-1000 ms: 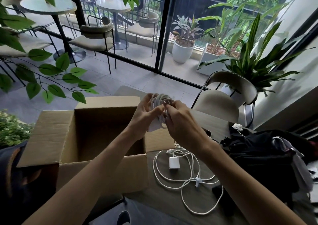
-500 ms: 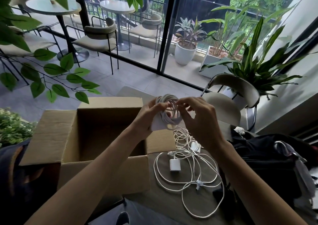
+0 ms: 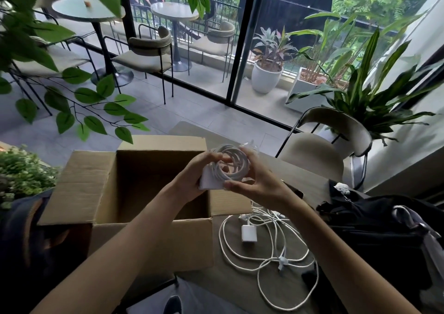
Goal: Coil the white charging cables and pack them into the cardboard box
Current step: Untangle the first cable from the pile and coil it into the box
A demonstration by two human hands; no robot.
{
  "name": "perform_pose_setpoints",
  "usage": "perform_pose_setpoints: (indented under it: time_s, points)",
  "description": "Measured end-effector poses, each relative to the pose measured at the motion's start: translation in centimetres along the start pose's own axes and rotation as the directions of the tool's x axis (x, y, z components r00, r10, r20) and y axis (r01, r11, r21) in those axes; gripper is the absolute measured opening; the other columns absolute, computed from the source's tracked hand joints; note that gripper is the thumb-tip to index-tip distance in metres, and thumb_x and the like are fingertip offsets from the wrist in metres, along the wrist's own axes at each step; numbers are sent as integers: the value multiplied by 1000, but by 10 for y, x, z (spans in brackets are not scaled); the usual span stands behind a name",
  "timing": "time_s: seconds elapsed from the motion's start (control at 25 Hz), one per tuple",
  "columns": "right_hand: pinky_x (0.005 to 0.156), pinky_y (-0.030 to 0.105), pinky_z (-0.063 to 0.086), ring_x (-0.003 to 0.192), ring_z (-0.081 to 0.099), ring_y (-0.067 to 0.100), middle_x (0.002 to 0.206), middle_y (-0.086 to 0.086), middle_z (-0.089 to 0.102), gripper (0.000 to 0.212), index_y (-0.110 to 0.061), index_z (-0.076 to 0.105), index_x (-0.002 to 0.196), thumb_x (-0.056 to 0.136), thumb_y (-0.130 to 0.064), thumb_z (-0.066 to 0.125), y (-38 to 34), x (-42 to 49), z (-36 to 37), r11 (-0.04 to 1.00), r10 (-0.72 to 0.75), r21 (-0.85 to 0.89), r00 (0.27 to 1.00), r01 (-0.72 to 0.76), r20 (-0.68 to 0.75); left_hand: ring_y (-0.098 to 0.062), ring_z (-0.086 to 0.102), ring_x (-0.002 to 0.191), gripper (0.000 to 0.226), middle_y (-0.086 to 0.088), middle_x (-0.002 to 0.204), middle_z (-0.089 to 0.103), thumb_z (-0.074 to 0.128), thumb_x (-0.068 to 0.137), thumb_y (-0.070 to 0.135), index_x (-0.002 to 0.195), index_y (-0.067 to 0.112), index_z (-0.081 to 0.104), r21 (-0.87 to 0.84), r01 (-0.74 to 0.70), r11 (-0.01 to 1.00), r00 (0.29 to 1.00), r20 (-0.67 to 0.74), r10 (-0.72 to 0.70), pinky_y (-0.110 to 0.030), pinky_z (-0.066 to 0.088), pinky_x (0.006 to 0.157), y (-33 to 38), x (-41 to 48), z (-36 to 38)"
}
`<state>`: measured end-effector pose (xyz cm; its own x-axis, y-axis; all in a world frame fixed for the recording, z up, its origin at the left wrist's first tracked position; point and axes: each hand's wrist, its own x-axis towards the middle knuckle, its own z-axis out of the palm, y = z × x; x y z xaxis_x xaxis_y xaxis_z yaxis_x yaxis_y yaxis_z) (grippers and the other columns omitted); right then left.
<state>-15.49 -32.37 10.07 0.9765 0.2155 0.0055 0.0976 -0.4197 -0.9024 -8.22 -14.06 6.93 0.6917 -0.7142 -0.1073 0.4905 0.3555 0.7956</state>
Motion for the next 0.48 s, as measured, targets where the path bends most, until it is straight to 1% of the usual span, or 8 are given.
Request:
perform_pose_setpoints:
  time_s: [0.04,0.08,0.12,0.16,0.2,0.28,0.36,0.48]
  points:
    - [94,44,58,116,65,18,128,-3,63,69,-35,45,141,81,-50,76,2,9,5,992,34,117,997,-43,72,-26,64,93,56,-19,111,62,70,77,28,125,3,56,12,-7,1000,1000,-11,7,-37,53,79,-2,-5,-9]
    - [94,42,58,117,65,19,127,-5,66,55,-37,54,134,84,-51,72,3,17,10,948,82,293,985,-125,155,-27,64,96,53,-18,112,62,67,79,28,126,6,56,-1,-7,1000,1000,-8,7,-39,52,82,-3,-11,-18]
    - [92,40,58,115,66,19,124,-4,68,46,-36,61,128,86,-51,70,4,25,15,873,125,438,967,-214,223,-28,63,98,53,-17,113,63,68,79,28,127,8,56,-30,-4,1000,1000,2,4,-41,51,85,-4,-16,-28]
    - [90,38,58,112,68,21,121,-1,70,43,-30,65,125,87,-50,68,7,30,20,805,146,533,958,-260,246,-28,63,100,54,-17,114,63,70,79,29,127,10,55,-51,-6,999,1000,8,6,-43,50,87,-4,-21,-38]
    - [89,38,57,109,68,23,119,4,71,45,-23,67,126,88,-47,68,11,36,26,796,156,550,963,-253,217,-29,62,101,55,-17,115,62,71,79,30,128,11,55,-48,-14,999,1000,-7,13,-43,49,88,-3,-25,-48]
    - [92,43,57,110,68,29,120,14,71,47,-9,65,129,91,-37,67,18,46,38,840,157,506,980,-196,119,-29,62,101,54,-19,117,60,73,79,33,125,11,55,40,-22,999,995,-92,25,-44,49,88,-1,-33,-67]
    - [89,45,58,107,70,32,115,17,72,43,-3,65,126,92,-28,69,19,59,50,874,170,447,982,-189,81,-27,63,96,57,-18,114,60,79,75,38,119,11,54,134,1,991,982,-187,25,-43,52,83,1,-40,-88]
    - [79,32,60,101,73,27,109,13,75,33,-3,67,122,95,-21,65,17,83,71,868,217,426,967,-254,134,-24,64,88,47,-14,105,61,75,80,41,111,12,55,189,31,982,959,-282,24,-41,52,73,1,-51,-119]
